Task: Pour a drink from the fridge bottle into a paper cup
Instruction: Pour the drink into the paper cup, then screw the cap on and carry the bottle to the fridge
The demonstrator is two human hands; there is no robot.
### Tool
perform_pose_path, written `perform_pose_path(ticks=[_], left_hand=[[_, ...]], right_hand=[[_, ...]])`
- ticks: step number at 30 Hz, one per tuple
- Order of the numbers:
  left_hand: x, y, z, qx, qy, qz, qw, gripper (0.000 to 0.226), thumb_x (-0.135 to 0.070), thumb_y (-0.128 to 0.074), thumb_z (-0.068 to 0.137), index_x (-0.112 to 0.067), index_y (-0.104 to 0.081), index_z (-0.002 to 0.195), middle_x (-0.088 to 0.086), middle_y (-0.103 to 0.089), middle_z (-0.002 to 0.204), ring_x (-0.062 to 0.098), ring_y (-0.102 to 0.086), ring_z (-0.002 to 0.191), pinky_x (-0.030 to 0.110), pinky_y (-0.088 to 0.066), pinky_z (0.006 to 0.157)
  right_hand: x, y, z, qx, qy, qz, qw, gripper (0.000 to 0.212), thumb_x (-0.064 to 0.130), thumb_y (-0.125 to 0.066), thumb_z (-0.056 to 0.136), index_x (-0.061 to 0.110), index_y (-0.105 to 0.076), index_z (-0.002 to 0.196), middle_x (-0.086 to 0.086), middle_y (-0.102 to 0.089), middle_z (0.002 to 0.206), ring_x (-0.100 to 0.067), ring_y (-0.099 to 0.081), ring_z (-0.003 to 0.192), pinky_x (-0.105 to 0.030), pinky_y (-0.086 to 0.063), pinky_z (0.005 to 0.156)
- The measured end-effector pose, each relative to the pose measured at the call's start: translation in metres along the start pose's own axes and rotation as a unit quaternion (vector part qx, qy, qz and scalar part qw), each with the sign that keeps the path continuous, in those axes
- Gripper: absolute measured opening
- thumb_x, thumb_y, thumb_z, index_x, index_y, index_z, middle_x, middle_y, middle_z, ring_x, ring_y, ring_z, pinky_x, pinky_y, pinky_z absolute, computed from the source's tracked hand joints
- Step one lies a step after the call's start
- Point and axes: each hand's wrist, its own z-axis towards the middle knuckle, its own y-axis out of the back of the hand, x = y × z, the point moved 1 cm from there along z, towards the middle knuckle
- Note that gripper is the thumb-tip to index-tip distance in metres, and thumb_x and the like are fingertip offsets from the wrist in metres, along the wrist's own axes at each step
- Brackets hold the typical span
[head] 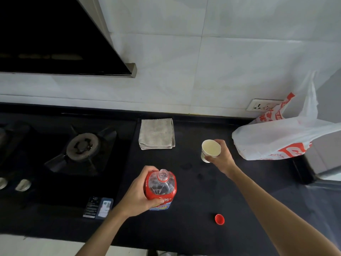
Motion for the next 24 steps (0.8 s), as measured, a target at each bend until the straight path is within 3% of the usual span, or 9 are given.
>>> perform_pose_path(ticks=[8,13,17,24], left_hand=[[0.007,-0.001,-0.006,0.02,0.011,-0.003,1.0,0.081,-0.015,-0.09,0.066,-0.04,-0.04,0.123,-0.021,-0.052,0.119,0.013,-0.057,0.121,0.032,-0.058,0.088],[0.011,0.002,-0.012,0.03,0.015,-0.01,0.999,0.082,-0.013,-0.09,0.066,-0.034,-0.038,0.126,-0.022,-0.05,0.12,0.012,-0.053,0.125,0.029,-0.058,0.086],[0.012,0.004,-0.015,0.043,0.019,-0.009,0.999,0.084,-0.012,-0.09,0.067,-0.018,-0.037,0.131,-0.024,-0.048,0.121,0.007,-0.052,0.126,0.029,-0.058,0.087],[0.018,0.007,-0.019,0.053,0.035,-0.013,0.998,0.086,-0.013,-0.089,0.068,-0.023,-0.034,0.134,-0.024,-0.046,0.125,0.008,-0.051,0.128,0.03,-0.059,0.087]], right_hand=[[-0.001,-0.001,0.004,-0.048,-0.048,0.041,0.997,0.074,0.007,-0.084,0.071,0.021,-0.04,0.129,0.001,-0.05,0.12,-0.019,-0.05,0.111,-0.023,-0.044,0.075],[-0.003,-0.003,0.005,-0.053,-0.051,0.049,0.996,0.073,0.006,-0.084,0.071,0.022,-0.04,0.127,0.001,-0.05,0.12,-0.019,-0.05,0.111,-0.027,-0.045,0.079],[-0.008,-0.006,0.005,-0.06,-0.059,0.052,0.995,0.073,0.006,-0.084,0.07,0.023,-0.041,0.126,-0.001,-0.051,0.121,-0.022,-0.05,0.112,-0.029,-0.046,0.08],[-0.015,-0.012,0.004,-0.07,-0.072,0.055,0.993,0.073,0.006,-0.085,0.07,0.025,-0.041,0.125,0.0,-0.05,0.12,-0.022,-0.051,0.112,-0.036,-0.05,0.087]])
